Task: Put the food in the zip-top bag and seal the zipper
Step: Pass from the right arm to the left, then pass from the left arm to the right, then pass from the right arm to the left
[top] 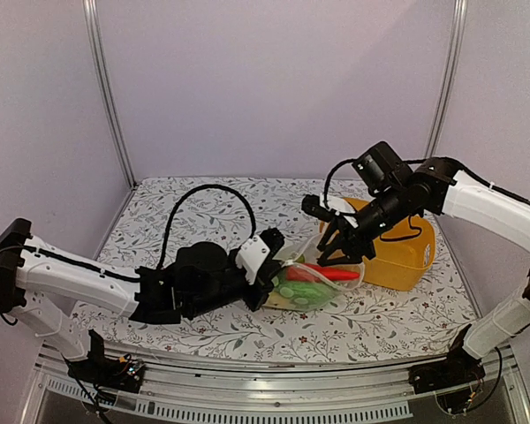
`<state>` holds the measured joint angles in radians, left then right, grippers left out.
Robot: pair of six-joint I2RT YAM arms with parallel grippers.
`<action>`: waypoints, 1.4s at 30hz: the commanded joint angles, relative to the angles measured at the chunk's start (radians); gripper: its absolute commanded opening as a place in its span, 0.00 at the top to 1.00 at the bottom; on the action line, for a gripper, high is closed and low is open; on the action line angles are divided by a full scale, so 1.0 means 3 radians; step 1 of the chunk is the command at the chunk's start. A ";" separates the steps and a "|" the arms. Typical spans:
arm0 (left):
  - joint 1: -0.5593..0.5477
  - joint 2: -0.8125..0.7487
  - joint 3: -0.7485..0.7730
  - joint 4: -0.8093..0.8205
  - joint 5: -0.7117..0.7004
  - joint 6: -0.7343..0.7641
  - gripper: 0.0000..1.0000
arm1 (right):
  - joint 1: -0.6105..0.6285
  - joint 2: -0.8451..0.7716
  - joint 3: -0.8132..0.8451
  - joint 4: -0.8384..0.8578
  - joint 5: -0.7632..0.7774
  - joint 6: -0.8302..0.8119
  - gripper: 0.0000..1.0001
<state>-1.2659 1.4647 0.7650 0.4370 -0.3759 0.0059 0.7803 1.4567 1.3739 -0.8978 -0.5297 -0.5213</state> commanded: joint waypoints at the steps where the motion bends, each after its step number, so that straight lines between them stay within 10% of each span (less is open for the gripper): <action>1: 0.0042 -0.0098 0.0146 -0.0171 0.0082 -0.0279 1.00 | 0.0135 0.0084 -0.0051 -0.0009 -0.0037 -0.0052 0.60; 9: 0.0041 -0.0081 0.0242 -0.0234 0.0116 -0.0376 1.00 | 0.0293 0.0198 -0.0065 0.0187 -0.0045 0.0055 0.61; 17: 0.0042 -0.0071 0.0305 -0.0302 0.0180 -0.0321 0.95 | 0.0293 0.0277 0.0041 0.0313 -0.0067 0.0113 0.99; 24: 0.0042 -0.0023 0.0327 -0.0327 0.0136 -0.0242 0.77 | 0.0293 0.0216 0.0077 0.0234 -0.0127 0.0066 1.00; 42: 0.0042 -0.0066 0.0421 -0.0382 0.0268 -0.0159 1.00 | 0.0293 0.0056 0.0221 0.0244 0.0175 -0.0039 0.96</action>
<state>-1.2617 1.4807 0.8680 0.3260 -0.3141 -0.0402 0.8639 1.5269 1.3846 -0.8379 -0.5186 -0.5030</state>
